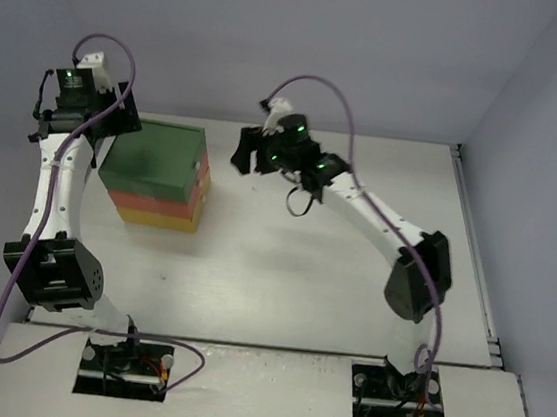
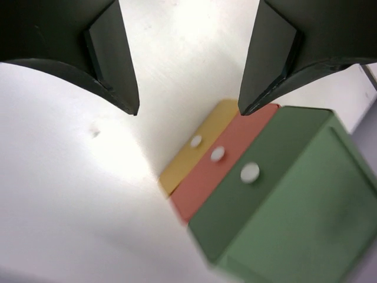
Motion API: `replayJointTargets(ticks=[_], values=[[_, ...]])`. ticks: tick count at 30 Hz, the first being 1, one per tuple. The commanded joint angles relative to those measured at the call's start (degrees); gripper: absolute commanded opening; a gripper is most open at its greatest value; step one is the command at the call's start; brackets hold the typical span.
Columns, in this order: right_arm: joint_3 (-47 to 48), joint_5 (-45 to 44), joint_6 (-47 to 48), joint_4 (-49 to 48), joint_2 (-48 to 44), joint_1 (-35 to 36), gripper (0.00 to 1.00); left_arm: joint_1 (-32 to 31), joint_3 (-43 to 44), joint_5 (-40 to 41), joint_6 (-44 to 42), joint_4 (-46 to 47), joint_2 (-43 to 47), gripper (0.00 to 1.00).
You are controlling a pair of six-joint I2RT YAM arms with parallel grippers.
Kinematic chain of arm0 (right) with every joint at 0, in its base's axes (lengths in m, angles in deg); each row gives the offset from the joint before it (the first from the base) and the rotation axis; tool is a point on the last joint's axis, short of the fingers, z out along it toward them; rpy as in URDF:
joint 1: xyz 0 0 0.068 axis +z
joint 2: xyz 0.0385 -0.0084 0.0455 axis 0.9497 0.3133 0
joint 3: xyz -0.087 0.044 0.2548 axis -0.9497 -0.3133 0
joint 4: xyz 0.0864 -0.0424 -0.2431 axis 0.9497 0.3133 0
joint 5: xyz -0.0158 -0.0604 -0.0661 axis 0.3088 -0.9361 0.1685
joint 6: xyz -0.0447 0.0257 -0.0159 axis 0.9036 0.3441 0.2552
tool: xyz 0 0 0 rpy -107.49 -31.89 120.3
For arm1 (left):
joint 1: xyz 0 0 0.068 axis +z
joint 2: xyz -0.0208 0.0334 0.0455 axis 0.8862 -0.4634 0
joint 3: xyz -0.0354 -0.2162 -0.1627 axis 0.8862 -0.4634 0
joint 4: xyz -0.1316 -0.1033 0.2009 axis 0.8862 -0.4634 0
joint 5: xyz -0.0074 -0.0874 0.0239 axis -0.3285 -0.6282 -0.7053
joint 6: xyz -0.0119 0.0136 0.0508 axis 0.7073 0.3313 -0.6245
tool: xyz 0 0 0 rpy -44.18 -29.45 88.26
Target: Sort the tools into containers
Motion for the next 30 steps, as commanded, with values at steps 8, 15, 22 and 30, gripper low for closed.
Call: replayJointTargets(ticks=[8, 15, 22, 30], values=[[-24.8, -14.6, 9.8, 0.3, -46.7, -15.4, 0.95, 0.2, -9.4, 3.5, 0.6, -4.1, 36.7, 0.74], [-34.4, -29.8, 10.2, 9.3, -67.0, -15.9, 1.00, -5.9, -20.4, 4.8, 0.9, -11.5, 53.7, 0.74], [-45.7, -36.1, 9.0, 11.6, -84.9, -15.9, 1.00, -11.2, -24.6, 10.7, 0.4, -18.7, 63.6, 0.74], [-47.5, -36.8, 10.3, 12.4, -89.4, -15.9, 1.00, -13.1, -27.3, 9.3, 1.4, -19.0, 64.5, 0.74]])
